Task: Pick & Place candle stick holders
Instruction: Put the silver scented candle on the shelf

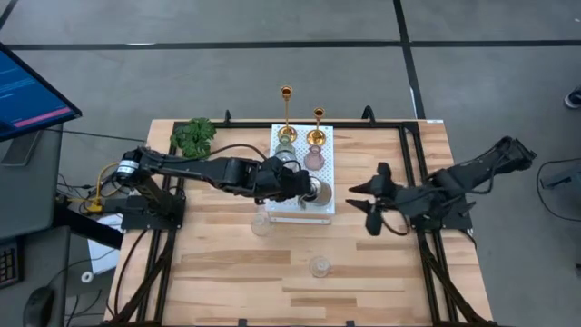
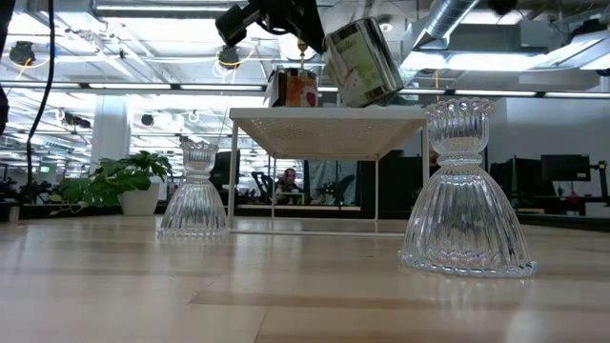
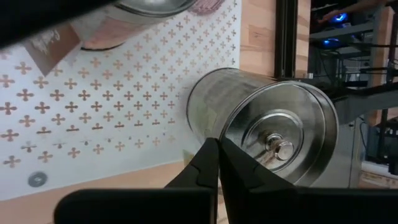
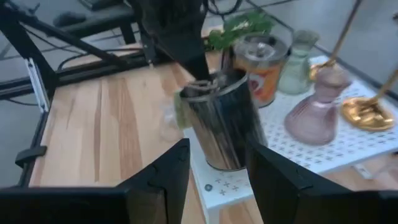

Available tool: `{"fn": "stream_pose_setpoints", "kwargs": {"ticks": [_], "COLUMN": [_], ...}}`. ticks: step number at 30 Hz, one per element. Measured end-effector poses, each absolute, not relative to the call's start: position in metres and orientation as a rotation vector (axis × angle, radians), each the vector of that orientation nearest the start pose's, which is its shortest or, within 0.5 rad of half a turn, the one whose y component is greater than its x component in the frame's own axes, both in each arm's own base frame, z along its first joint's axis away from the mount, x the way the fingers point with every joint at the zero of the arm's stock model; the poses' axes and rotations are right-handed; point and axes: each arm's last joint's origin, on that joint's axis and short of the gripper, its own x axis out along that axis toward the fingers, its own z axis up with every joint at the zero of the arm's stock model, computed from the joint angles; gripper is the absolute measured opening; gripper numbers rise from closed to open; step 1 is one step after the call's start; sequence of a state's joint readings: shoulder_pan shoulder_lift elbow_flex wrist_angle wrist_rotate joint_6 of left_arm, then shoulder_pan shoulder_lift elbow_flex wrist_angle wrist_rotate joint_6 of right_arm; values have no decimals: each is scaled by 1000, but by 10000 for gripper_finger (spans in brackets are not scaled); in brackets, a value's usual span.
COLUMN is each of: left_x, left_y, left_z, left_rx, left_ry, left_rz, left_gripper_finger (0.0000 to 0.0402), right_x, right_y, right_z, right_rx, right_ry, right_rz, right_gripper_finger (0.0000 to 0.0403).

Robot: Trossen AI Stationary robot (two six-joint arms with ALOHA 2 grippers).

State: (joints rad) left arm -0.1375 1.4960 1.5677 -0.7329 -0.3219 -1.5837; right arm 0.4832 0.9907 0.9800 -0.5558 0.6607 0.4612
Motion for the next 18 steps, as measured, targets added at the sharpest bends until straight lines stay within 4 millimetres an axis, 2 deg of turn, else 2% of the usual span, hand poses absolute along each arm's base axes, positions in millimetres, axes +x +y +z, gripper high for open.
{"fn": "stream_pose_setpoints", "kwargs": {"ticks": [11,18], "left_x": [314,314], "left_y": [-34,-35], "left_z": [386,385], "left_rx": [-1365,-1370], "left_ry": [357,376], "left_rz": [632,617], "left_gripper_finger": [2,2], "right_x": [235,245], "right_y": [70,66], "right_z": [292,283], "right_rx": [91,91], "right_ry": [568,596], "right_rz": [-240,-255], "right_gripper_finger": [142,139]}}
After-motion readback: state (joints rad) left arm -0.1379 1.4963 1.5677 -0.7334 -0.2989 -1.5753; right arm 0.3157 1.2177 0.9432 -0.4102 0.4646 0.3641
